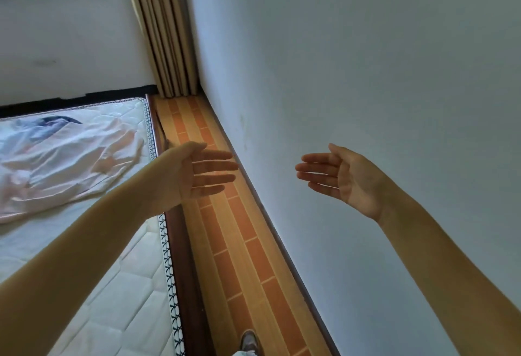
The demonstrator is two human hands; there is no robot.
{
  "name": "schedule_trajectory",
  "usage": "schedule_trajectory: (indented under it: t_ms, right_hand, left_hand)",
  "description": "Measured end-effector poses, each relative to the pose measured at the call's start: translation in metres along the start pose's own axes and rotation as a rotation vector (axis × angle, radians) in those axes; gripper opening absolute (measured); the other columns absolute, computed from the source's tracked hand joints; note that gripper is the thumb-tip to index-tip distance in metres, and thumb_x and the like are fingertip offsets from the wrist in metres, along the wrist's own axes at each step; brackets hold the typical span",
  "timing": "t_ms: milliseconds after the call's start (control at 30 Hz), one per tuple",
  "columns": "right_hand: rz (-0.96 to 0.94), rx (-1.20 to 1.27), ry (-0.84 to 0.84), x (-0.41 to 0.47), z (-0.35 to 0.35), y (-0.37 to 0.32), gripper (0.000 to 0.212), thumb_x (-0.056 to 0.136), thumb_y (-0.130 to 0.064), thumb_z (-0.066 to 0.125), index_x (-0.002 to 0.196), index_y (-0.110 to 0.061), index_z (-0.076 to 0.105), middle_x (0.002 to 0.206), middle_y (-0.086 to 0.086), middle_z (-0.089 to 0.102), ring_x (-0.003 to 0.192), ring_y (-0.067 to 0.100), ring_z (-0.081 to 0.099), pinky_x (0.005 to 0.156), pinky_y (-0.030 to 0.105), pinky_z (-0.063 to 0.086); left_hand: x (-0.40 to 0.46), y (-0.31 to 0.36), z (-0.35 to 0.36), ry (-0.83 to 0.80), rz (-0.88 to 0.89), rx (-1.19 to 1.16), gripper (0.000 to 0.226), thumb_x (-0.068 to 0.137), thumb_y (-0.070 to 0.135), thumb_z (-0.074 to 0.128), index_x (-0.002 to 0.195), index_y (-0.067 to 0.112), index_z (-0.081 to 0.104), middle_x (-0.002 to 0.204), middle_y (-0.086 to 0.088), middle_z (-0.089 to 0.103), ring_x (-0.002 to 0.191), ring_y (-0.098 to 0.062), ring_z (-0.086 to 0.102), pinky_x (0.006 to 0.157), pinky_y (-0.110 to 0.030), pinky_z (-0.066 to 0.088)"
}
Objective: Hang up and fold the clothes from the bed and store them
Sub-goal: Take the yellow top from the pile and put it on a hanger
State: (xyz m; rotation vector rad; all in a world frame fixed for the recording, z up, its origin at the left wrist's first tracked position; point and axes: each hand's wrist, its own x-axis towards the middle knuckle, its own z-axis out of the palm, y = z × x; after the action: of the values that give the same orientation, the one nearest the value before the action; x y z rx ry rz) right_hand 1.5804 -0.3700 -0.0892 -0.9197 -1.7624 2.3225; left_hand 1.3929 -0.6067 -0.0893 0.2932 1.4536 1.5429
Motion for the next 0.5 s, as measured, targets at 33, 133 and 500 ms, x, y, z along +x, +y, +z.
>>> schedule_trajectory:
  t_ms: [33, 133, 500]
  right_hand:
    - [-0.002, -0.006, -0.015, 0.015, 0.006, -0.007, 0.048, 0.106, -0.037, 0.032, 0.117, -0.006, 0.067, 0.113, 0.011, 0.073, 0.106, 0.024, 0.07, 0.098, 0.038, 0.05]
    - [0.031, -0.036, -0.07, 0.06, 0.028, -0.018, 0.048, 0.106, -0.037, 0.032, 0.117, -0.006, 0.067, 0.113, 0.011, 0.073, 0.106, 0.024, 0.07, 0.098, 0.038, 0.05]
    - [0.121, -0.142, -0.265, 0.231, 0.093, -0.056, 0.048, 0.106, -0.037, 0.032, 0.114, -0.007, 0.068, 0.109, 0.009, 0.074, 0.101, 0.023, 0.072, 0.093, 0.035, 0.052]
  left_hand:
    - [0.003, 0.005, -0.007, -0.022, 0.009, -0.004, 0.042, 0.089, 0.033, 0.046, 0.104, 0.007, 0.075, 0.12, -0.015, 0.068, 0.108, -0.032, 0.067, 0.09, -0.041, 0.055]
    - [0.019, 0.02, -0.039, 0.06, 0.013, -0.035, 0.043, 0.097, 0.03, 0.04, 0.103, 0.006, 0.076, 0.118, -0.015, 0.069, 0.107, -0.03, 0.068, 0.091, -0.04, 0.053]
    - [0.097, 0.046, -0.137, 0.263, 0.003, -0.205, 0.046, 0.091, 0.03, 0.045, 0.123, 0.001, 0.062, 0.122, -0.017, 0.067, 0.111, -0.032, 0.066, 0.091, -0.041, 0.054]
